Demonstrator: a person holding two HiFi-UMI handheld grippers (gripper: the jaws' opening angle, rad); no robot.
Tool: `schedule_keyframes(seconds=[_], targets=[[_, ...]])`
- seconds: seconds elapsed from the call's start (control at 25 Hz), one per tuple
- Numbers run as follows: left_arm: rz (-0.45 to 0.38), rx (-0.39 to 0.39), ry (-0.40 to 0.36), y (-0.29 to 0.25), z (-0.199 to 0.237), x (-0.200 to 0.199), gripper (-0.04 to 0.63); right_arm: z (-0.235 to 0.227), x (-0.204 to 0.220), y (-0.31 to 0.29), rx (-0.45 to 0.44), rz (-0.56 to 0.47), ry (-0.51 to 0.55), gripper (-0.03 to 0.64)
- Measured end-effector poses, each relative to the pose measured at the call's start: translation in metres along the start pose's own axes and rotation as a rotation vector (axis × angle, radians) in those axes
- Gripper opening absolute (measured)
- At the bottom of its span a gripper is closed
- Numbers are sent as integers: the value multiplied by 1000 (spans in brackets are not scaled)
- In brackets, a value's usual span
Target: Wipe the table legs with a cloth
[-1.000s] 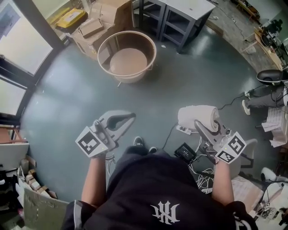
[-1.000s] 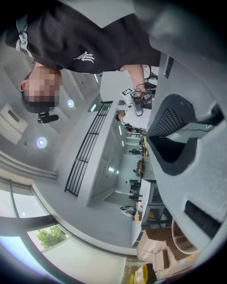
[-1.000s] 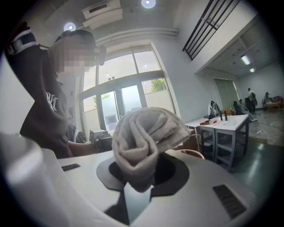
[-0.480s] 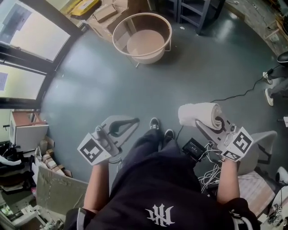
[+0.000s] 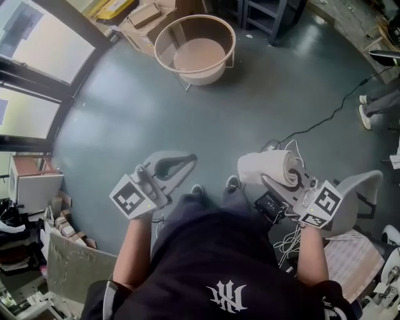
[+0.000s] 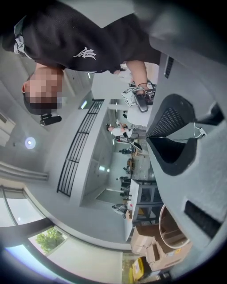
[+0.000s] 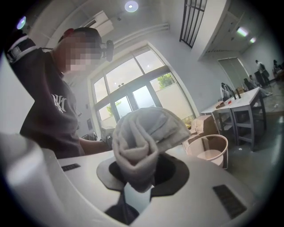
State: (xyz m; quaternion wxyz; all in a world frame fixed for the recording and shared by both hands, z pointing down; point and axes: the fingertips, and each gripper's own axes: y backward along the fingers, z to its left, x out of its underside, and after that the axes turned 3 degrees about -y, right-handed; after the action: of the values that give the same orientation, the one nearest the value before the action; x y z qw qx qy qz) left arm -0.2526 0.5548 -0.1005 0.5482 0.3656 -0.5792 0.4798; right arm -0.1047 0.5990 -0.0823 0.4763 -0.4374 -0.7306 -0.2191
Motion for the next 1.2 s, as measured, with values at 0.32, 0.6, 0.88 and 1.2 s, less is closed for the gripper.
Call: schedule_keyframes(seconds=[0.32,0.6,0.88,1.2], targets=[[-14,183,-130,53,-25,-20,6,71,-2,-59,69,-19,30,77],[-29,162,-18,157,-17,15,6,132,15,-124,91,32,66,77],[-87,174,35,181,-10,19,6,166,29,-143,96,59,84,77],[-82,182,-29,173,-21,7,6,169,32,-144,75,34,74,77]])
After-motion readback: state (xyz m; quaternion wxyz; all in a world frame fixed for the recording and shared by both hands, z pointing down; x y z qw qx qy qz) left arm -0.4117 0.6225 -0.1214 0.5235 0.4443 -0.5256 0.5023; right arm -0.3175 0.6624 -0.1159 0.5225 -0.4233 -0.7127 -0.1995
